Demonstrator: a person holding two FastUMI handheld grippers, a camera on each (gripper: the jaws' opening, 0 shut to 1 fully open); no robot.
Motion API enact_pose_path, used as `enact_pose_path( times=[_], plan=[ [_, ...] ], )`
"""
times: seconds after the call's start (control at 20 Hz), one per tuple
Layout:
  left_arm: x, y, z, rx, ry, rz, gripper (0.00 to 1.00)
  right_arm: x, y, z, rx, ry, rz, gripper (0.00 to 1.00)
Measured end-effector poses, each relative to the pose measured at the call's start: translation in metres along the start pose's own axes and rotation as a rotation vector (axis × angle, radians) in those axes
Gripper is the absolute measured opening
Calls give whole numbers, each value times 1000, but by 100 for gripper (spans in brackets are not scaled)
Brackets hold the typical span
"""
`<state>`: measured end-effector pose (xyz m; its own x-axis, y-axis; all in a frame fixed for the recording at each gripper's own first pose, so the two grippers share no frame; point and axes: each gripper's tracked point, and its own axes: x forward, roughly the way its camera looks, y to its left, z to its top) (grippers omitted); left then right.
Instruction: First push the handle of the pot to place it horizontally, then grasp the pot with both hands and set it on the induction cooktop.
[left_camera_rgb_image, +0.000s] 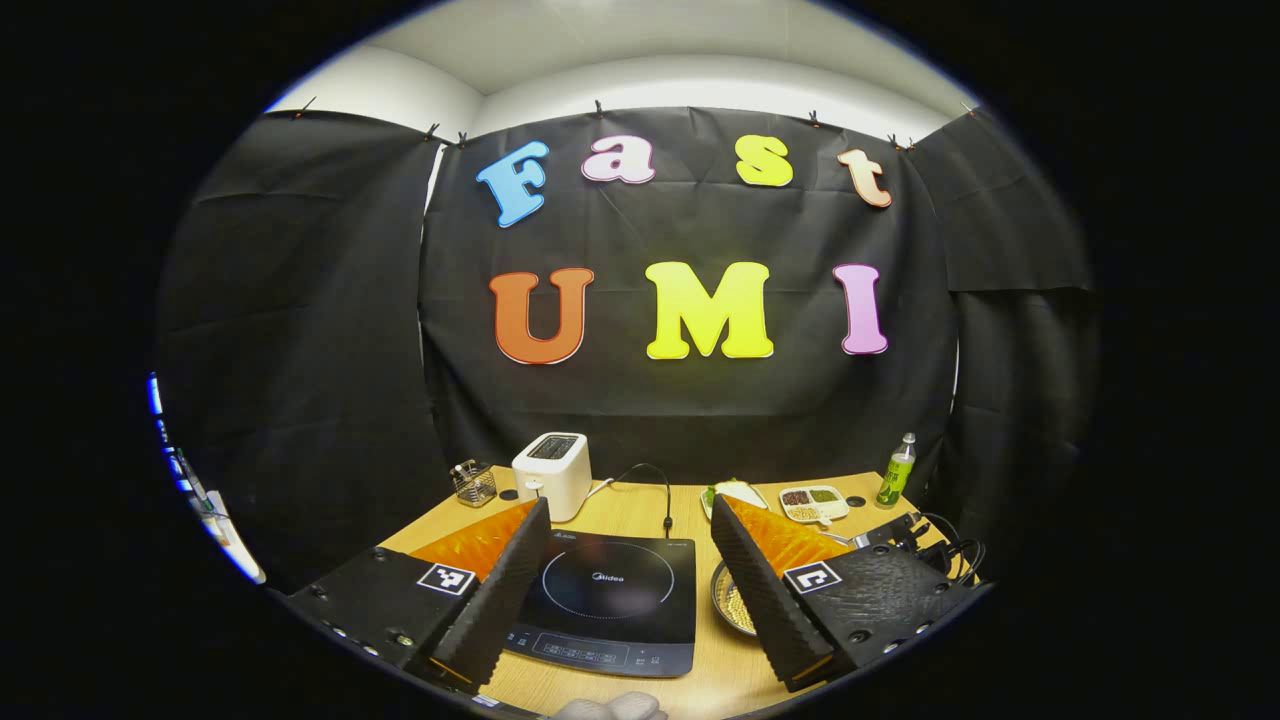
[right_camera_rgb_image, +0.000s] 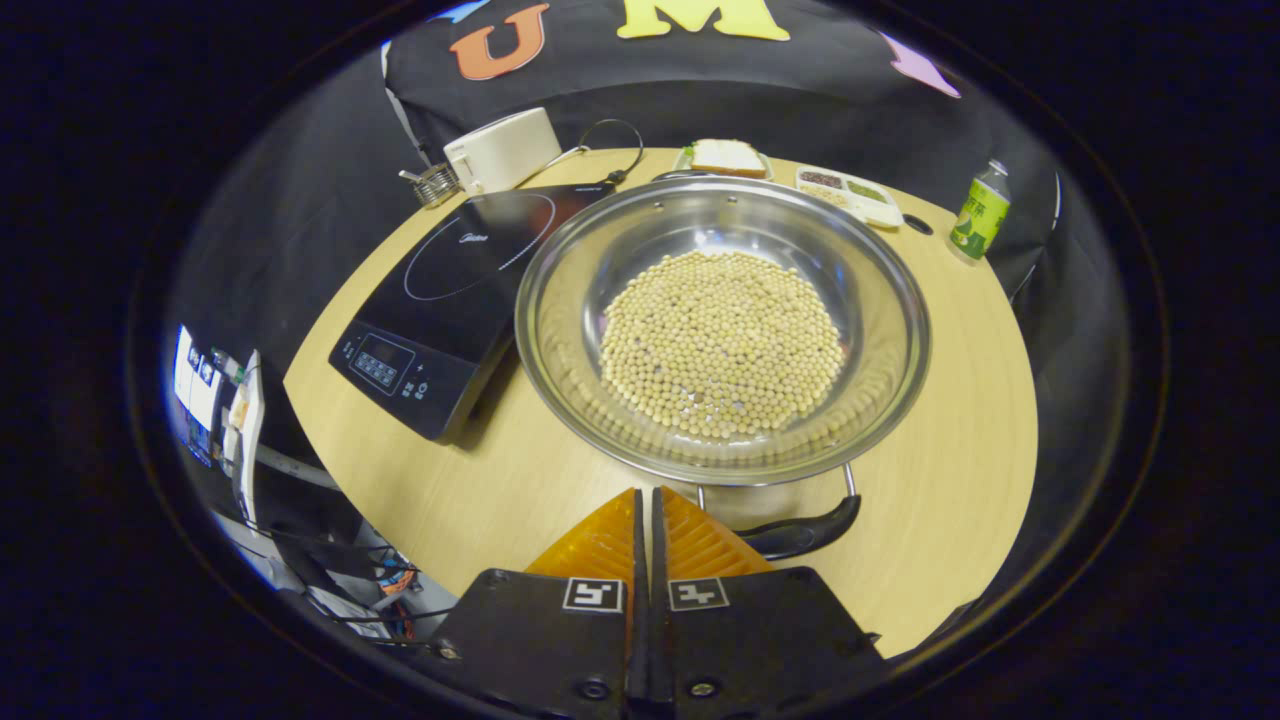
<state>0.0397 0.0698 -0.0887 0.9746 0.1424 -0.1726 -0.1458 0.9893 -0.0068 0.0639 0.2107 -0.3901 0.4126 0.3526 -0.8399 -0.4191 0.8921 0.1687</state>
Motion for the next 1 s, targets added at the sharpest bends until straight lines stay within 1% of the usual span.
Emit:
enact_pose_path(
  times=[0.1,0.15,0.4,0.45,0.5,0.55,0.6,0.75,0.8,0.85,0.9,1.0],
  plan=[
    [5,-3,0,-5,-2,-10,96,-2,-10,-1,14,0,-15,4],
    [8,-5,1,-8,-2,-15,96,-2,-16,-1,19,-1,-24,0],
    [18,-15,-1,-15,2,-43,96,-5,-43,0,52,-2,-64,0],
    [20,-17,-1,-13,3,-46,96,-7,-48,0,56,-1,-74,4],
    [22,-19,-1,-13,4,-50,96,-8,-54,0,58,-1,-82,0],
    [23,-20,-2,-14,4,-53,96,-10,-59,0,60,-1,-89,0],
    [24,-21,-2,-16,5,-55,96,-11,-63,-1,63,-1,-96,4],
    [27,-23,-3,-20,7,-58,96,-15,-75,-3,77,0,-110,4],
    [28,-23,-3,-19,7,-58,96,-16,-79,-3,82,-2,-115,0],
    [29,-23,-3,-19,8,-60,96,-17,-85,-2,86,-3,-124,4],
    [29,-23,-3,-18,7,-60,96,-18,-90,-2,88,-4,-132,0],
    [30,-24,-4,-18,7,-62,96,-20,-102,0,92,-3,-149,0]
  ],
)
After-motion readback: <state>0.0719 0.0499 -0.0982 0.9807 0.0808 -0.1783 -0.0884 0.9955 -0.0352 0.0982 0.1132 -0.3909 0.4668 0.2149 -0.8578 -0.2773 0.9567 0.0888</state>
